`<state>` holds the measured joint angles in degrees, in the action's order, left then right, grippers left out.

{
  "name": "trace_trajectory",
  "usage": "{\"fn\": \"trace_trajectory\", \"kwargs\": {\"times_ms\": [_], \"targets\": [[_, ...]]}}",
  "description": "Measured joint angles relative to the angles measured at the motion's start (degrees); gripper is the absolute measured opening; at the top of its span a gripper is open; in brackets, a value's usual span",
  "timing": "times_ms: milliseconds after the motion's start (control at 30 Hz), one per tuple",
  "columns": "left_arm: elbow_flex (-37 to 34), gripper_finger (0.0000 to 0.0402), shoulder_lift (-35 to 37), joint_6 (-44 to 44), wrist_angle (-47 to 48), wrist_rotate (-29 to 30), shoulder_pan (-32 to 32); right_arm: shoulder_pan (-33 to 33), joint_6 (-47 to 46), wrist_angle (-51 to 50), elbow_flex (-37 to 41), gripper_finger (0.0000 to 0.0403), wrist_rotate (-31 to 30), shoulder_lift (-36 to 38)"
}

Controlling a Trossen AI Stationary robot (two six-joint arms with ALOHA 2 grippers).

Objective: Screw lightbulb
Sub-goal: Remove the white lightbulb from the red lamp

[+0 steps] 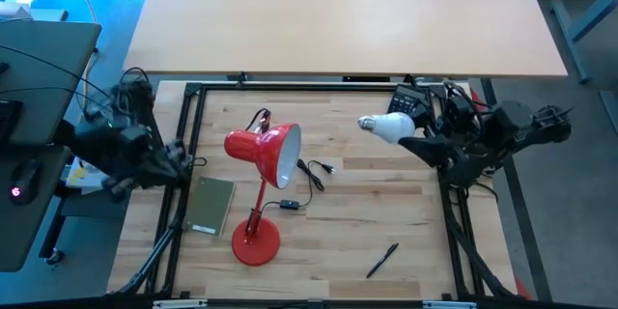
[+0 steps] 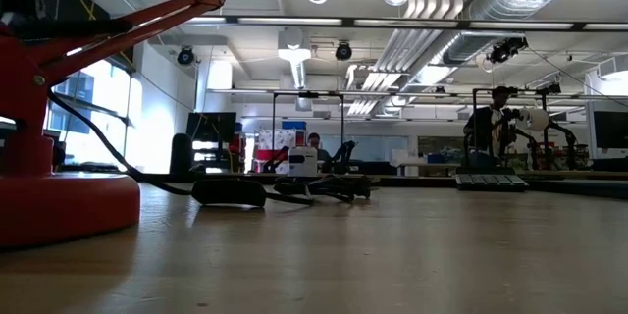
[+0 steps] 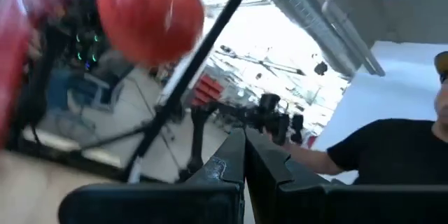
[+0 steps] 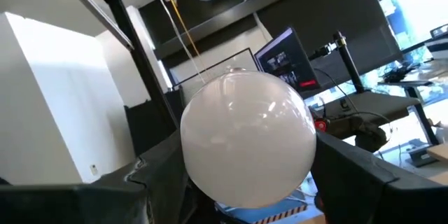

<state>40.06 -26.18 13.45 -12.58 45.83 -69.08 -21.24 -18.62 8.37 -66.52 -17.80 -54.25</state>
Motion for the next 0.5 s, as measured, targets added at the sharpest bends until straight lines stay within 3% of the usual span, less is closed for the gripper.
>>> {"fn": "trace_trajectory", "kwargs": {"times_ms": [133, 300, 500], "targets": [[-8.31, 0.0000, -3.02, 6.09, -9.02, -0.90, 2.05, -0.01, 1.10, -0.03, -0.18, 0.0255, 0.02, -0.05], [-14.77, 0.0000, -3.88, 2.64, -20.03, -3.33, 8.29, -0.01, 0.62, -0.18, -0.20, 0.0255, 0.02, -0.03], [-17.94, 0.0000, -2.96, 8.46, -19.35, -19.65, 22.41, -0.01, -0.53, -0.27, -0.20, 0.0255, 0.02, -0.03]]}}
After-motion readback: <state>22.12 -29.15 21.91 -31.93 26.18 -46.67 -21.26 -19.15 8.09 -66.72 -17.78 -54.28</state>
